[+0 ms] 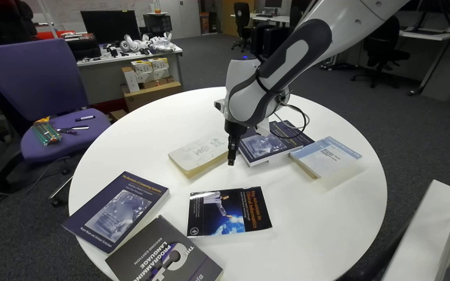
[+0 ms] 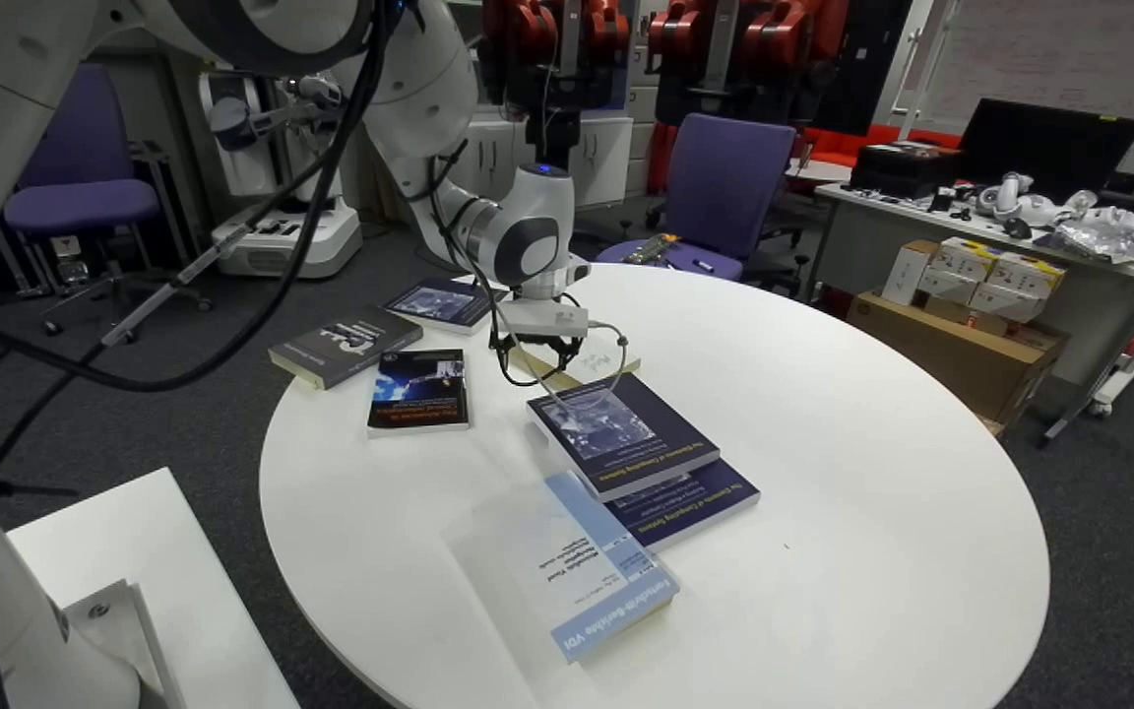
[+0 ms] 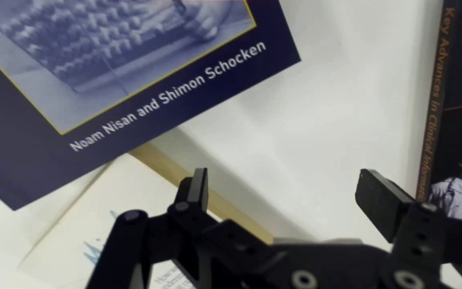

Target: Move one book from the left to the right.

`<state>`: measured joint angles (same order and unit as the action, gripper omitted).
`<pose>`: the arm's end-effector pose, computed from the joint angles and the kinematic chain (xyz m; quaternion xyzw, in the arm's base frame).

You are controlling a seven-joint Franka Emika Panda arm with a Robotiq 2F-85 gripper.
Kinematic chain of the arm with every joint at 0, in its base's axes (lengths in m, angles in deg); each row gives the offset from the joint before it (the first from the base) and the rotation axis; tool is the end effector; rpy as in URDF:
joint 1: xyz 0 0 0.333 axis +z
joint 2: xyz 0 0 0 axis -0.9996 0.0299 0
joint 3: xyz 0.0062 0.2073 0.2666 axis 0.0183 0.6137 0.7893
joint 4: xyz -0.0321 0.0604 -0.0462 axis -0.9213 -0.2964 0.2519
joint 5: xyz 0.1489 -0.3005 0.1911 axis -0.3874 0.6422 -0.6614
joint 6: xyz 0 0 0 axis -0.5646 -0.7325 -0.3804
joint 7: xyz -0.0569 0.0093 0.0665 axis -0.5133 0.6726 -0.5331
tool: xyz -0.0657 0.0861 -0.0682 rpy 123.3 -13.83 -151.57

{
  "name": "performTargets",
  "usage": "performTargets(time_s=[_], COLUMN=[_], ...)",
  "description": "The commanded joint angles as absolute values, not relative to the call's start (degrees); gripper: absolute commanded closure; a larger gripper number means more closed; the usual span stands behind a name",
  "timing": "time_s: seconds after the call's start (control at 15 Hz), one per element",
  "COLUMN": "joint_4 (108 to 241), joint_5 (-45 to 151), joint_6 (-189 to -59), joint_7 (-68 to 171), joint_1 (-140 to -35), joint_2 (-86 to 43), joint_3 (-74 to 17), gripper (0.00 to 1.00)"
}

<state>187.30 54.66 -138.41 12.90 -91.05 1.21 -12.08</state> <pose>0.6577 0.0996 0.1743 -0.9248 -0.3747 -0.0578 0.0315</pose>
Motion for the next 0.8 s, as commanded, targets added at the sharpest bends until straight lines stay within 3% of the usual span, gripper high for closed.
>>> performTargets(time_s=[0.0, 0.73], joint_4=[182.44, 177.31], joint_5=[56.19, 59.98], joint_6=[-131.03, -121.66], joint_7=[9.09, 8.55], joint_1=[-90.47, -89.61], joint_2=[4.21, 5.94], joint_3=[-11.47, -16.19], gripper=[0.0, 0.0])
